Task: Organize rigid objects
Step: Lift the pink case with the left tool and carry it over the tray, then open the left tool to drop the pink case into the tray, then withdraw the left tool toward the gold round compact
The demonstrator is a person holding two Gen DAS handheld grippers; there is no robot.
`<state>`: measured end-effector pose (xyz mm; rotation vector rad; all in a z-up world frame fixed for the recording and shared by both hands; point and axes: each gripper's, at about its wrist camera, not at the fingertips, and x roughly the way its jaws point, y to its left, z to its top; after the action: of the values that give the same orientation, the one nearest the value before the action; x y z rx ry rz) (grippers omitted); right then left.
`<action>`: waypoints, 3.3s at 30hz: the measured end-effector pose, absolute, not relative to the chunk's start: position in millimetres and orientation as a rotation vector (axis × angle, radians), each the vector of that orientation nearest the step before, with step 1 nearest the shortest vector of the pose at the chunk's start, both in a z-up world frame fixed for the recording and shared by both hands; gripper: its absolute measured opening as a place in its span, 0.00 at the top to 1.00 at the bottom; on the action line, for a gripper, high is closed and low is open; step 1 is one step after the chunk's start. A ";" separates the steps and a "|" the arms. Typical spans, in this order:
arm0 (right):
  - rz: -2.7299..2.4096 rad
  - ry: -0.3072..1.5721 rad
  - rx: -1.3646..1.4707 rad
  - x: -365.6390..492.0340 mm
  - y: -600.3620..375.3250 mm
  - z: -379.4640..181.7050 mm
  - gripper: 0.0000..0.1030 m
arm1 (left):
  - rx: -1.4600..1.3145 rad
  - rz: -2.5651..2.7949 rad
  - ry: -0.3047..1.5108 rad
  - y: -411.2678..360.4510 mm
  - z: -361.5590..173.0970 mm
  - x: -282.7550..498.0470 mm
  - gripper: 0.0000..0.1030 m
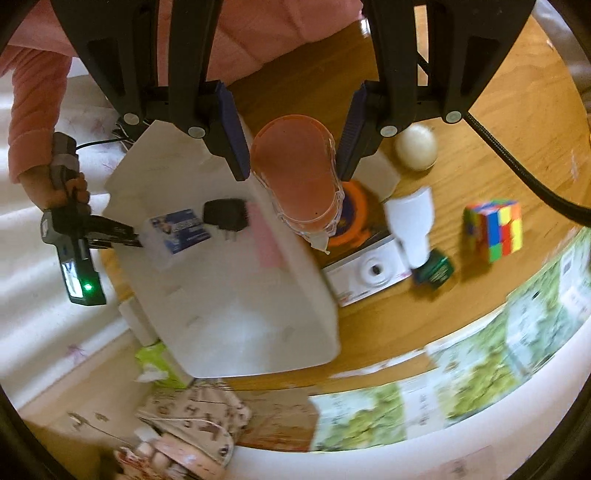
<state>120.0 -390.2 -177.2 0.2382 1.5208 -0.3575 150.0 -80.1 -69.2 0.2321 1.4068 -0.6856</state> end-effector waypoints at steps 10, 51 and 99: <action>-0.370 1.529 0.285 122.5 -399.2 -178.4 0.89 | 0.223 -0.885 1.419 -133.3 -82.5 142.2 0.50; -0.123 1.605 0.148 127.5 -381.8 -187.2 0.90 | -0.124 -0.520 1.210 -121.5 -63.7 140.7 0.22; -0.030 1.616 0.028 113.7 -357.8 -205.9 0.88 | -0.674 0.266 1.369 65.0 -169.7 154.2 0.18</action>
<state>113.7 -357.8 -205.9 0.0278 1.6158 -0.0301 154.2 65.0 -169.7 -0.6742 1.3690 0.2660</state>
